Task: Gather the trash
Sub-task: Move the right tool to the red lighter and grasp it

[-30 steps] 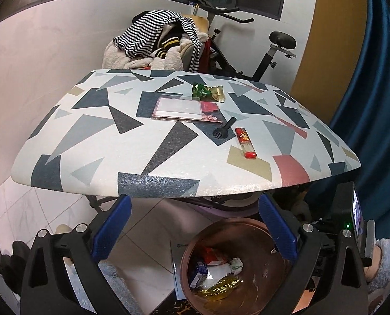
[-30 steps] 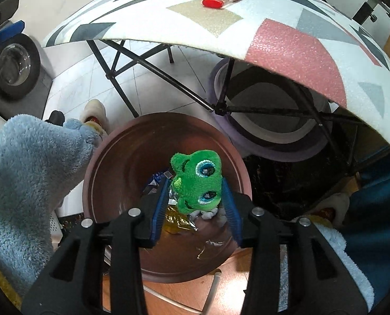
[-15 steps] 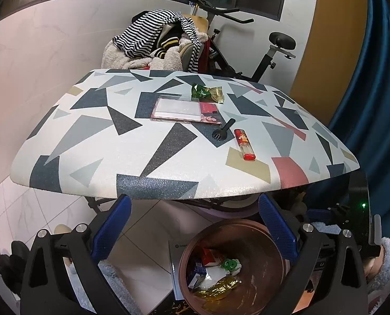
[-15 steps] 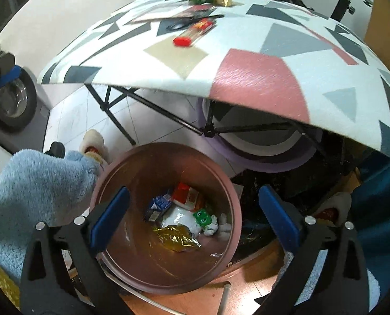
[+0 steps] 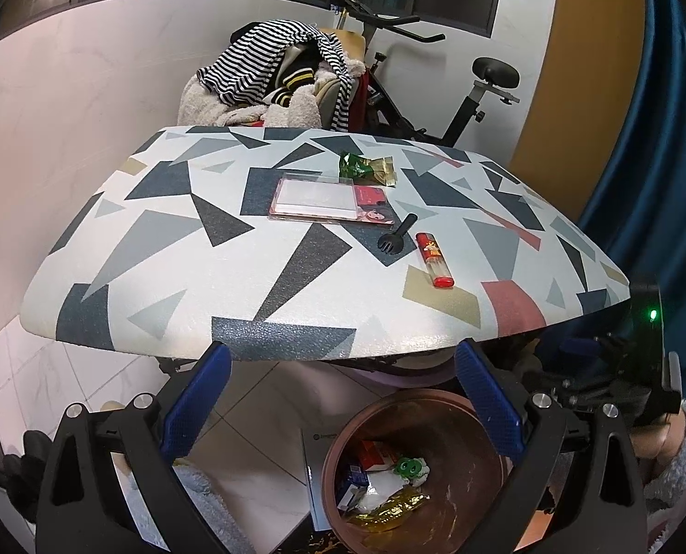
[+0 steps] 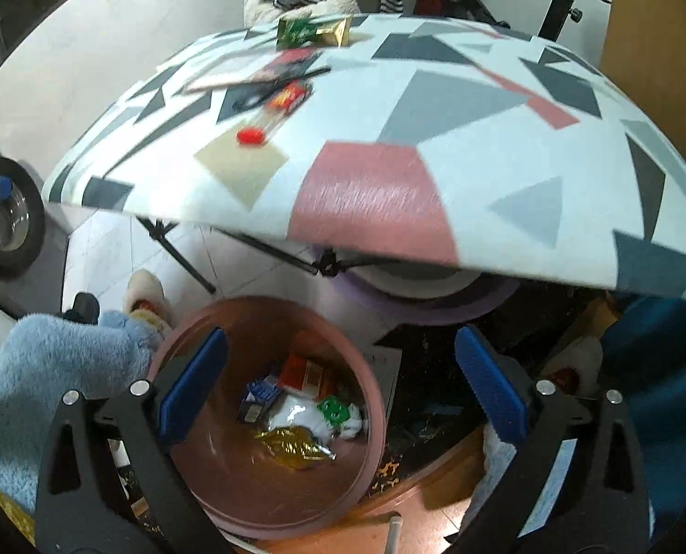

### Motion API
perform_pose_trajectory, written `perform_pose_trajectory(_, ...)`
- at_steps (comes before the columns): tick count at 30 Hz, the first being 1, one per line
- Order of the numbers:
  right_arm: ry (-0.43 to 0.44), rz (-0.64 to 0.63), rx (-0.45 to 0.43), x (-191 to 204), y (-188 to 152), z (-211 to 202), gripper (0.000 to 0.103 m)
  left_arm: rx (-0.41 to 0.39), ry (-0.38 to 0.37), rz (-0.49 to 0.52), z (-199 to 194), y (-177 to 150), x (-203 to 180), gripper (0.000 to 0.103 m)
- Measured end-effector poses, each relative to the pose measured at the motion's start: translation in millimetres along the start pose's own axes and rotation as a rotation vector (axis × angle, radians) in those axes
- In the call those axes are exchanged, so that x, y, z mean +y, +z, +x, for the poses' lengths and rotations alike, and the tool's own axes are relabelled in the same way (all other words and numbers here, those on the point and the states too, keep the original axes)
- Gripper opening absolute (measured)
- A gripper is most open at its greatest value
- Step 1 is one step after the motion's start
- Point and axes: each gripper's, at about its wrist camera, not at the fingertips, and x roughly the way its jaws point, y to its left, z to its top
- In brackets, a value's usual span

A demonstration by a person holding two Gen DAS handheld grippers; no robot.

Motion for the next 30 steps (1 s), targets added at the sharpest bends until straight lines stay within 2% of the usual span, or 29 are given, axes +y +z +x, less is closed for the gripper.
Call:
perform_pose_trajectory(6,0.037,-0.006,-0.048,-2.9,31.0,0.0,0.096,0.007,0.004,-0.026,5.7,3.3,7.6,0.095)
perform_pose_trajectory(8,0.058,-0.002,-0.056,-0.3,43.8,3.0,0.09,0.008,0.006,-0.038,7.7,4.0,11.4,0.095)
perform_pose_trajectory(10,0.081,0.001,-0.069,4.8,60.9,8.7,0.088,0.012,0.008,-0.05,10.3,5.5,15.8,0.095)
perform_pose_trajectory(12,0.082,-0.006,-0.07,11.9,73.4,15.0,0.082,0.016,0.011,-0.061,13.1,6.2,19.8,0.095)
perform_pose_trajectory(14,0.075,-0.019,-0.062,20.7,89.2,25.8,0.069,0.02,0.014,-0.071,16.2,6.5,24.4,0.095)
perform_pose_trajectory(16,0.079,-0.018,-0.052,28.0,101.7,34.9,0.065,0.026,0.019,-0.077,19.5,6.6,28.3,0.095)
perform_pose_trajectory(20,0.077,-0.004,-0.026,36.6,121.1,53.9,0.06,0.036,0.025,-0.092,26.6,8.2,35.8,0.095)
perform_pose_trajectory(23,0.062,0.0,0.002,42.2,128.1,67.6,0.054,0.041,0.026,-0.097,30.7,10.5,40.3,0.095)
perform_pose_trajectory(27,0.028,-0.036,-0.003,50.5,130.2,71.6,0.049,0.05,0.006,-0.1,38.6,17.5,46.9,0.096)
perform_pose_trajectory(29,0.029,-0.052,-0.002,51.1,129.3,72.4,0.032,0.048,-0.015,-0.112,44.9,26.2,53.2,0.096)
perform_pose_trajectory(30,0.034,-0.061,-0.002,50.4,128.8,72.9,0.032,0.048,-0.023,-0.118,49.2,31.7,57.0,0.096)
